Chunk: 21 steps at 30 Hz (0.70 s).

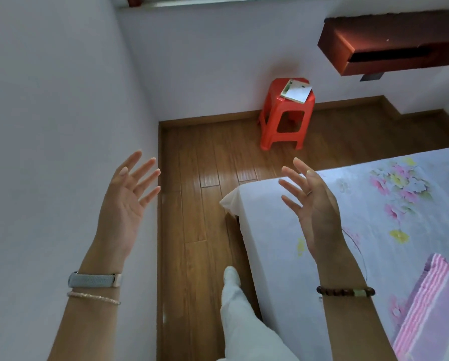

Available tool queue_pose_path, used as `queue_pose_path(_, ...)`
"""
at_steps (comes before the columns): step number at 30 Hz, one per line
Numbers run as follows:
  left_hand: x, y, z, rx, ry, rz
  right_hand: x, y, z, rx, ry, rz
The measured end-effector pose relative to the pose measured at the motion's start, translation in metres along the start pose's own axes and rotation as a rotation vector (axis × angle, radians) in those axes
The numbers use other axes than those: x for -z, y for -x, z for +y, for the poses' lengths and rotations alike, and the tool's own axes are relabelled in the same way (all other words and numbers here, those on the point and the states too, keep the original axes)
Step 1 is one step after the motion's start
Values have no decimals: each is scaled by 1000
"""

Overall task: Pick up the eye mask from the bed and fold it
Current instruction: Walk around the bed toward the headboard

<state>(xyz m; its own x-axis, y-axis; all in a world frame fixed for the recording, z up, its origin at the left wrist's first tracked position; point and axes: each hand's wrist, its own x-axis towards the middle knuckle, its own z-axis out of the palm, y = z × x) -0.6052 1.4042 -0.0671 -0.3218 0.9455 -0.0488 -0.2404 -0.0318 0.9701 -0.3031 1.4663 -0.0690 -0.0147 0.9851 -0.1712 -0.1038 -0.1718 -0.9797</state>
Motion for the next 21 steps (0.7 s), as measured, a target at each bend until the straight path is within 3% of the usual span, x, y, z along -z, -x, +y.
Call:
queue_pose_path(13,-36,-237,14,15,-37,-58,-40,-213,-43,-16,-3,80)
queue_pose_path(21,-43,-390,12,52,-76,-195,-81,-327,-48,-14,-42,207)
